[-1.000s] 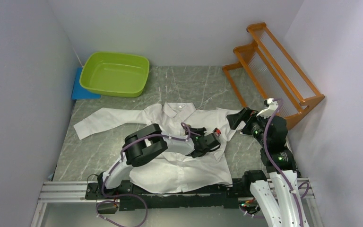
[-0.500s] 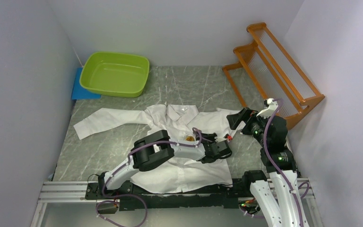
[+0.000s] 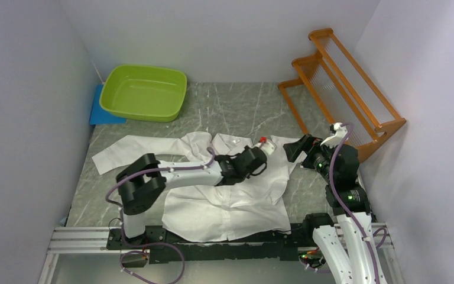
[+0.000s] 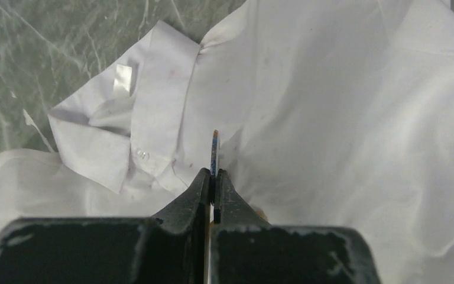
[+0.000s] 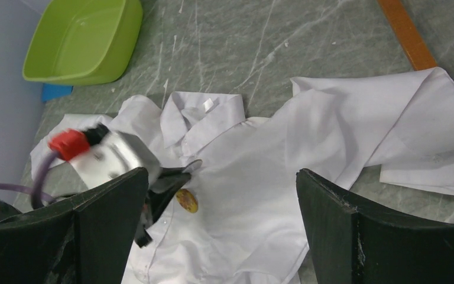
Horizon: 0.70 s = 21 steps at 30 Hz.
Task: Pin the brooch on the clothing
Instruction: Pin the brooch to the clothes.
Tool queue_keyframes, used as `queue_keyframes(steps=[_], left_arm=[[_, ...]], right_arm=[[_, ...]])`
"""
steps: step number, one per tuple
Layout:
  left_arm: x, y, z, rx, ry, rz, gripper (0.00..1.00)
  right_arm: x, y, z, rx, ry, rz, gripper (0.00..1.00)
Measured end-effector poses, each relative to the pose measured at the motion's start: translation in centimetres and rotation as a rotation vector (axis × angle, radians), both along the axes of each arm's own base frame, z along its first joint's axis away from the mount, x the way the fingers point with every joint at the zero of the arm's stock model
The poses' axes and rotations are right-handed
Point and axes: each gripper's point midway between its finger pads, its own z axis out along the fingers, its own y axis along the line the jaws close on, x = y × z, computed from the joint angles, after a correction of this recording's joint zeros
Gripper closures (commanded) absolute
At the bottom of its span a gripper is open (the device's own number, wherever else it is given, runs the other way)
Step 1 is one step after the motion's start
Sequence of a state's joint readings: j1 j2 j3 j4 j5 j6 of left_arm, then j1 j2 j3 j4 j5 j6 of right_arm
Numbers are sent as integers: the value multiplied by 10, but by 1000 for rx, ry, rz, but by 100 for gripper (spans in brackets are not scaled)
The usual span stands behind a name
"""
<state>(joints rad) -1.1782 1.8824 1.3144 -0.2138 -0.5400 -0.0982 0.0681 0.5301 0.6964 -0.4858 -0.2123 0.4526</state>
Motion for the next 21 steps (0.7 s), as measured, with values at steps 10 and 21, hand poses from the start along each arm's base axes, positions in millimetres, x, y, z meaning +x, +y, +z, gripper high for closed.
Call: queue_keyframes(steps=[10, 21], left_arm=[[8, 37, -6, -360, 214, 85, 97], [11, 38, 24, -688, 307, 21, 97]], right_arm=[[1, 13, -30, 32, 65, 66, 1], [-1, 56, -90, 141, 252, 323, 7]])
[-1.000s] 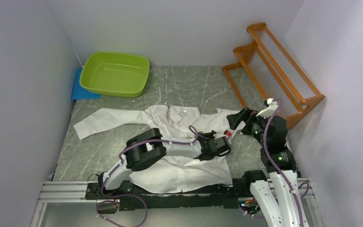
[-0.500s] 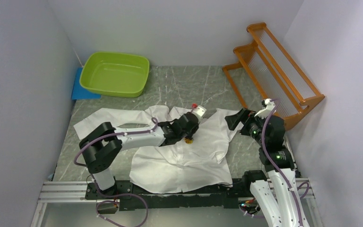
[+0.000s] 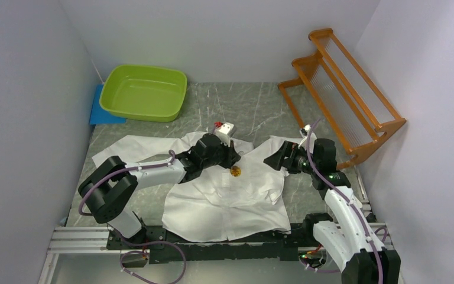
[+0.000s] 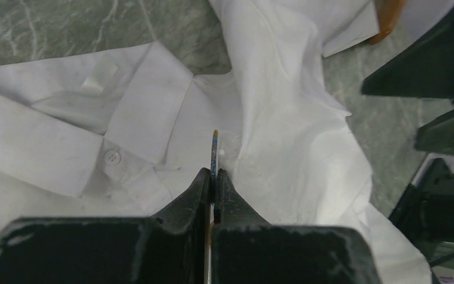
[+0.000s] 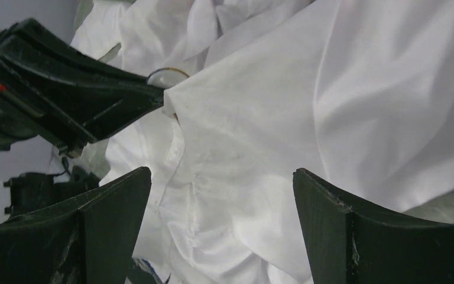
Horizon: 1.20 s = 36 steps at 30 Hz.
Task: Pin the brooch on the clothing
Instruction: Pin the brooch to the clothes.
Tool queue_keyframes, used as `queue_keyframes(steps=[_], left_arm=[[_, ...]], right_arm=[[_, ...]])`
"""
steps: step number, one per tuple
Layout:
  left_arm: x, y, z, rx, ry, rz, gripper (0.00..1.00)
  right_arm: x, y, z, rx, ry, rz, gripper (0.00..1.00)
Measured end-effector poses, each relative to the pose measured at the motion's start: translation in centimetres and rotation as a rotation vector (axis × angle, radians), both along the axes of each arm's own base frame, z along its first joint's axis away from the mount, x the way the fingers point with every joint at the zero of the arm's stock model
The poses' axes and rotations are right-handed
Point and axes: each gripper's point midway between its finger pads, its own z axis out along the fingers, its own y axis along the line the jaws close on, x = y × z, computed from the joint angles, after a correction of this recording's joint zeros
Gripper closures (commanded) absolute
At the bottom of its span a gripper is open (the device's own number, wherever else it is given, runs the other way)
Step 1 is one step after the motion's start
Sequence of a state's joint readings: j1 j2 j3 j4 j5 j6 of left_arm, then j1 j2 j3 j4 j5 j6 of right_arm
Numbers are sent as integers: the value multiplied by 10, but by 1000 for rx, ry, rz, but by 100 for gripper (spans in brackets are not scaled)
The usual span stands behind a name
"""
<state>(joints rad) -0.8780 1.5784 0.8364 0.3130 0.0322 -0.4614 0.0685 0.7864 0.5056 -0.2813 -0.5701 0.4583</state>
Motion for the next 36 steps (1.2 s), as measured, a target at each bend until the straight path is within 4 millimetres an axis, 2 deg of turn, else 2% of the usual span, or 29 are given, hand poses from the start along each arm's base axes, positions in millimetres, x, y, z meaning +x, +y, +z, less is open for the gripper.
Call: queue_keyframes(steps=[3, 7, 17, 23, 29, 32, 36], left_arm=[[0, -2, 5, -52, 10, -23, 97], [2, -3, 16, -108, 5, -45, 97], [0, -3, 38, -196, -8, -99, 97], [-6, -8, 49, -237, -11, -141, 97], [-8, -10, 56, -276, -10, -160, 97], [-8, -9, 57, -290, -4, -161, 97], [-9, -5, 56, -303, 10, -157, 97]], right_arm=[[-2, 8, -5, 26, 16, 57, 11], [-1, 20, -1, 54, -9, 129, 16], [-4, 54, -8, 11, -33, 285, 22], [6, 67, -3, -39, -71, 321, 40], [11, 74, -9, -78, -60, 322, 55], [13, 73, -14, -95, -51, 309, 74], [15, 71, -20, -117, -35, 293, 77]])
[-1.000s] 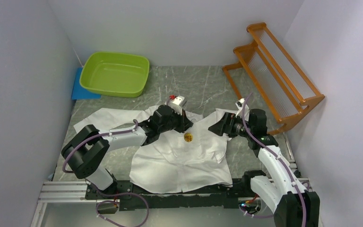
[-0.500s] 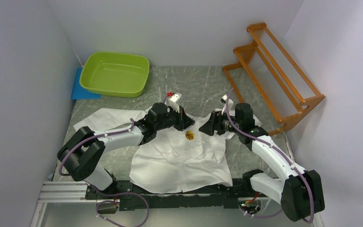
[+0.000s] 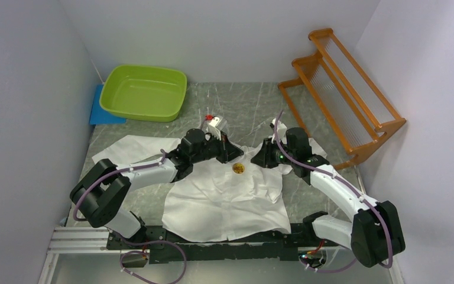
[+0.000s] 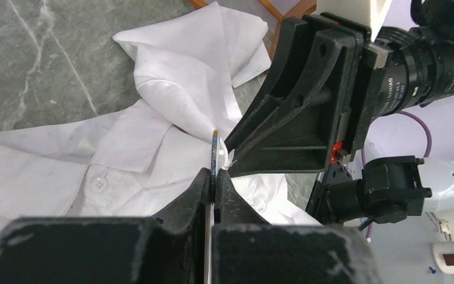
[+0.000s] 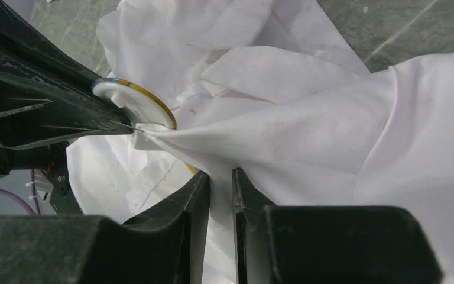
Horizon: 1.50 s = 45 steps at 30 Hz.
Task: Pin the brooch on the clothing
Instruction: Pin the brooch to the clothes.
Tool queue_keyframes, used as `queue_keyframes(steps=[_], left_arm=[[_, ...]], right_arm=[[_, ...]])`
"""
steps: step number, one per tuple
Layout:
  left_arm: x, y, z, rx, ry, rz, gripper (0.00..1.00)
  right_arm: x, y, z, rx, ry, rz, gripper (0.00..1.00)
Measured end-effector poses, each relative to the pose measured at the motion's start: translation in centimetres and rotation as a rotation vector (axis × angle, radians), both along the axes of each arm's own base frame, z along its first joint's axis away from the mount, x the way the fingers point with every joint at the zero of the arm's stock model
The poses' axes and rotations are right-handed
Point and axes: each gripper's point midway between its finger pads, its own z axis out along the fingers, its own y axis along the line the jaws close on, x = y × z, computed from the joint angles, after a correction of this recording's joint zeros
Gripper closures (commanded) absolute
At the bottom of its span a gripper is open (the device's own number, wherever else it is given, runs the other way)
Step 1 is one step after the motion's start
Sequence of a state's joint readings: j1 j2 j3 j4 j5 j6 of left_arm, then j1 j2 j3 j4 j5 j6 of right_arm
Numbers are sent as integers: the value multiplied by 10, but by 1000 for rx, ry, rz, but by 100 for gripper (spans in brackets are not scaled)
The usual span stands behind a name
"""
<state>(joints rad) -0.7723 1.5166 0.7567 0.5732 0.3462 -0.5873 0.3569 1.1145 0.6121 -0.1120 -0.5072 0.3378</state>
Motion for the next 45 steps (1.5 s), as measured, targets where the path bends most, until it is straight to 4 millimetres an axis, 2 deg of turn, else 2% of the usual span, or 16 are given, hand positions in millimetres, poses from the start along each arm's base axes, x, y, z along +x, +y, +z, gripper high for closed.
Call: queue_keyframes(steps=[2, 4, 5, 7, 9, 10, 16, 18, 20, 23, 28, 34, 41, 45], left_arm=[[1, 1, 2, -6, 1, 2, 97], [3, 3, 4, -13, -3, 3, 97], [3, 3, 5, -15, -5, 1, 97], [3, 4, 8, -23, -12, -4, 97], [2, 6, 11, -29, -21, -9, 97], [2, 7, 12, -31, -25, -13, 97], [-4, 13, 12, -27, -65, -50, 97], [-7, 14, 14, -33, -91, -71, 97], [-11, 14, 17, -46, -122, -95, 97], [-20, 15, 21, -82, -177, -141, 98], [-40, 15, 34, -159, -281, -240, 97], [-53, 12, 59, -251, -404, -322, 97], [-59, 13, 64, -275, -441, -352, 97], [-59, 13, 62, -265, -440, -356, 97]], right_arm=[[0, 0, -1, -4, 2, -3, 72], [0, 0, -1, -6, -1, -2, 45], [0, -1, 0, -6, -4, 0, 35], [-1, -2, 2, -9, -15, 0, 19], [-2, -3, 11, -3, -48, -1, 9], [-2, -3, 19, 3, -79, 2, 6], [-9, -2, 85, 83, -356, 48, 3], [-14, 0, 102, 109, -459, 88, 4], [-20, 3, 109, 121, -525, 132, 5], [-27, 8, 106, 118, -556, 209, 10], [-32, 16, 92, 115, -529, 302, 32], [-45, 25, 102, 172, -567, 397, 34], [-51, 30, 101, 204, -554, 460, 45], [-52, 32, 100, 214, -542, 474, 69]])
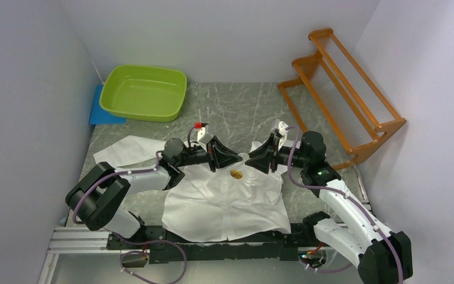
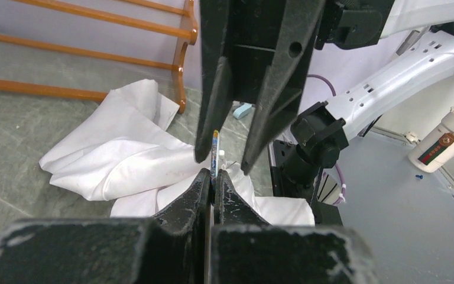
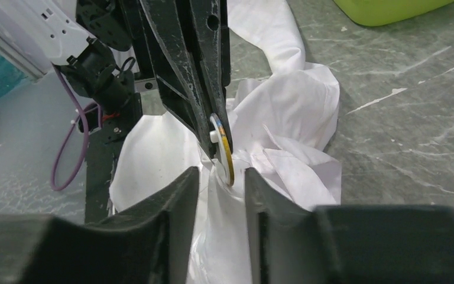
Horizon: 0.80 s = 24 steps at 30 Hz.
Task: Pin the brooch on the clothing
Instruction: Pin the brooch to the clothes.
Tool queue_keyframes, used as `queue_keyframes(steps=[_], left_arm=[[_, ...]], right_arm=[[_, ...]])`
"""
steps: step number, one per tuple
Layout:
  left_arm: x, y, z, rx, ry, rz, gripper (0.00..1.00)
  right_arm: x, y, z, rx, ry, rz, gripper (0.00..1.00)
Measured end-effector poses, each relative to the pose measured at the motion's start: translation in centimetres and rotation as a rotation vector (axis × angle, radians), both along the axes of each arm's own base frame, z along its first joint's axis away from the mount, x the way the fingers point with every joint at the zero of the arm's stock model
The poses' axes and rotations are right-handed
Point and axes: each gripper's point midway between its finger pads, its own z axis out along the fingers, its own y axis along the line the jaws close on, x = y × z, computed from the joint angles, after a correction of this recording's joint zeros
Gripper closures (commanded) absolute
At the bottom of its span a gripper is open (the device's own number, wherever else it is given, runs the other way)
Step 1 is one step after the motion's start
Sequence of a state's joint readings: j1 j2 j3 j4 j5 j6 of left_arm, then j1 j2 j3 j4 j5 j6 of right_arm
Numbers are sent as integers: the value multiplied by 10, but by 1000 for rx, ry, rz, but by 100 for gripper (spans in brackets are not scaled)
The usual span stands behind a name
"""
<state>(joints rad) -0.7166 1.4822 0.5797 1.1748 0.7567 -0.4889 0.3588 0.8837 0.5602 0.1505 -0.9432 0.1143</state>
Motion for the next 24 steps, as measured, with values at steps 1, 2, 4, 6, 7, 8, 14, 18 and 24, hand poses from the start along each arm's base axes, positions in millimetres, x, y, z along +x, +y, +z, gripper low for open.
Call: queue_keyframes(steps=[1, 2, 4, 6, 7, 8, 14, 18, 24], left_arm=[[0, 0, -2, 8, 5, 0, 97], [0, 0, -4, 15, 10, 0, 97], [0, 1, -6, 29, 17, 0, 97], [-1, 1, -8, 39, 19, 0, 97], [-2, 1, -8, 42, 20, -1, 97], [-2, 2, -8, 44, 22, -2, 97], [-2, 2, -10, 53, 33, -2, 97], [-2, 2, -10, 53, 33, -2, 97], [-1, 1, -8, 53, 34, -2, 97]], right_arm=[[0, 0, 0, 2, 1, 2, 72], [0, 1, 1, 5, 2, 3, 72], [1, 1, 2, 9, 2, 5, 71], [2, 2, 3, 12, 5, 4, 65], [2, 2, 3, 14, 6, 4, 61], [2, 3, 3, 15, 7, 6, 58], [5, 5, 10, 15, 2, 28, 52], [2, 6, 10, 12, -3, 47, 61], [-3, 8, 4, 9, 21, 92, 53]])
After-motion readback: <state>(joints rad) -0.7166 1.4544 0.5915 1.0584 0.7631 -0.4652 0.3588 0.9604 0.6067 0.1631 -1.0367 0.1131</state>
